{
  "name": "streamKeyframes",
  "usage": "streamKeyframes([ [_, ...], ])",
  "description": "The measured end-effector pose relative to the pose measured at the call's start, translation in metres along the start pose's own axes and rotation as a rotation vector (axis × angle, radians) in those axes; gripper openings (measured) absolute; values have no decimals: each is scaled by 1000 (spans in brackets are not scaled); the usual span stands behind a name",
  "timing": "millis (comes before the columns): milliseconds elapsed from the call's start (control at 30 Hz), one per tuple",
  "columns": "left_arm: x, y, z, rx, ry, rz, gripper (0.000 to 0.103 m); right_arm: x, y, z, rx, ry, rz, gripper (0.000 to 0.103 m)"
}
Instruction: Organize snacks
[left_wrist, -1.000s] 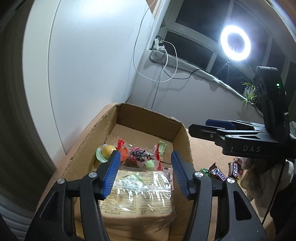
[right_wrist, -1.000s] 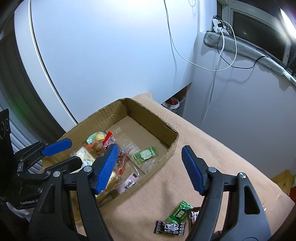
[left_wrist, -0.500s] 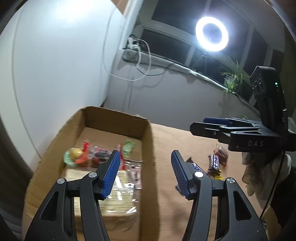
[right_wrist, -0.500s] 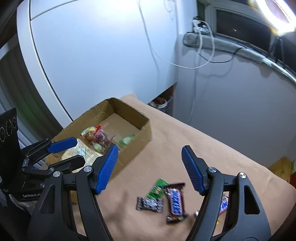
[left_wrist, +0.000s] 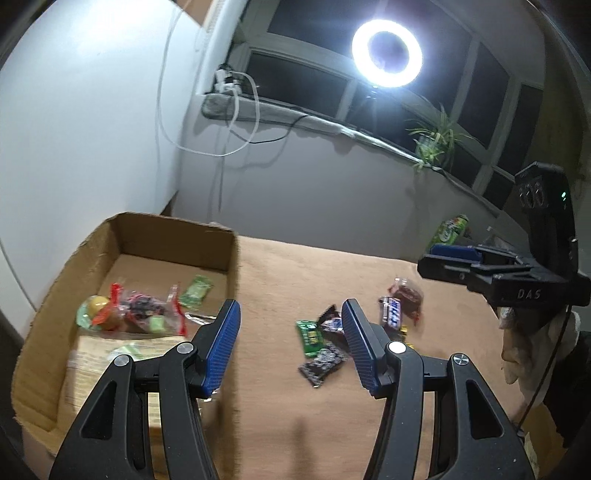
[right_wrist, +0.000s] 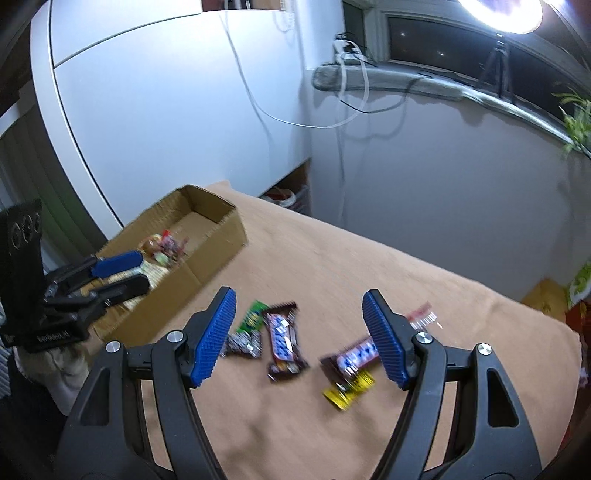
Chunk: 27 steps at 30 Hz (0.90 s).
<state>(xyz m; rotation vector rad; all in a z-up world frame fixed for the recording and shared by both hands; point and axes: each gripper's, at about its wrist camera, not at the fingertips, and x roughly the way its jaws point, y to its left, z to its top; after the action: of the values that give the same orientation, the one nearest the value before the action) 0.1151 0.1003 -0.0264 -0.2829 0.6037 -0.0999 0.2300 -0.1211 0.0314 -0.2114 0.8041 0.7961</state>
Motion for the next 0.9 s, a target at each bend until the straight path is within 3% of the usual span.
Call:
streamKeyframes([
  [233,17,-34,-10,61,49,-74,56,0,-27,-37,65,59,-27,74],
  [400,40,-54,-24,101,126,-90,56,15,-47,-52,158,120,3,74],
  [900,88,-41,-45,85,247,-4,56,75,-69,-50,298,250,46,74],
])
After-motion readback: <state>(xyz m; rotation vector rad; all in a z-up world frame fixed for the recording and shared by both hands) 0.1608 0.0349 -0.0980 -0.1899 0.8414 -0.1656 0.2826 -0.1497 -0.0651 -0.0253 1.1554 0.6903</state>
